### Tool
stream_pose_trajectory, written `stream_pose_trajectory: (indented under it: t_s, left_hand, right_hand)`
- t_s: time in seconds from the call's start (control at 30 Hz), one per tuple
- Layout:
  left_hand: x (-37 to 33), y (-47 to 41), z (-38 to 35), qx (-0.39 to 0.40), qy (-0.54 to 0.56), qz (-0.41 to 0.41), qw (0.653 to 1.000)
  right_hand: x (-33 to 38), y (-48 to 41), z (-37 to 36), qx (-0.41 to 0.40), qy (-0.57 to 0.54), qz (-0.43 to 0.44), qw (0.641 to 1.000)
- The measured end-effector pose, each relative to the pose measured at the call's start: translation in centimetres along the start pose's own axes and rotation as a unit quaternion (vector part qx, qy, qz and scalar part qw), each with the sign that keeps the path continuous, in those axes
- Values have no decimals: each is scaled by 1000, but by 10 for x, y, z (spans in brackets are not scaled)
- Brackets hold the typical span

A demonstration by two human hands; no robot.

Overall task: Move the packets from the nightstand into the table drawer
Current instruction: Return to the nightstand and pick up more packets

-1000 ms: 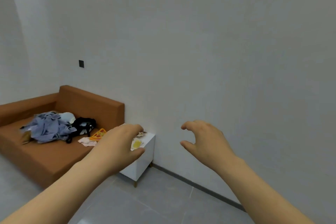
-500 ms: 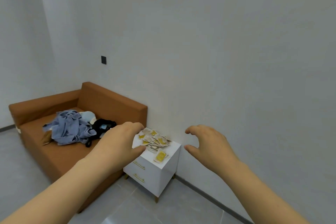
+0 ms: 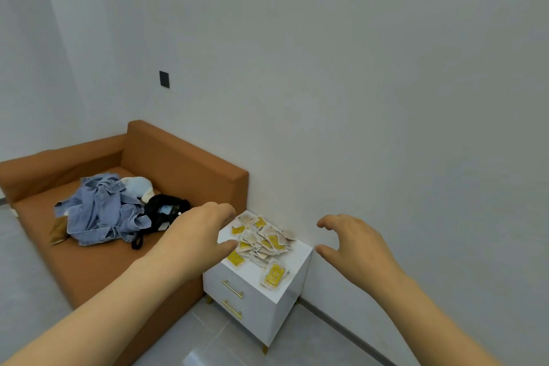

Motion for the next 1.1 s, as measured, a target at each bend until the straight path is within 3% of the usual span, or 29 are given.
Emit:
stream_pose_trajectory:
  t_s: [0.63,1.1]
  left_hand:
    - [92,-198,-184,129,18,64,989]
    - [199,-324,-369,311,50,47,948]
  right_hand:
    - [-102,-194,-174,111,-18,-71,991]
    - [-124,-282,-356,237,-40,-236,942]
Point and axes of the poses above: each hand's wrist, its own y-axis away from the middle knuckle, its own z-axis out of the back of the hand, x = y × z, the point moved 8 cm from there along -y, towards the middle knuckle, and after that the axes turned 11 degrees about -x, right-handed, at the moved point
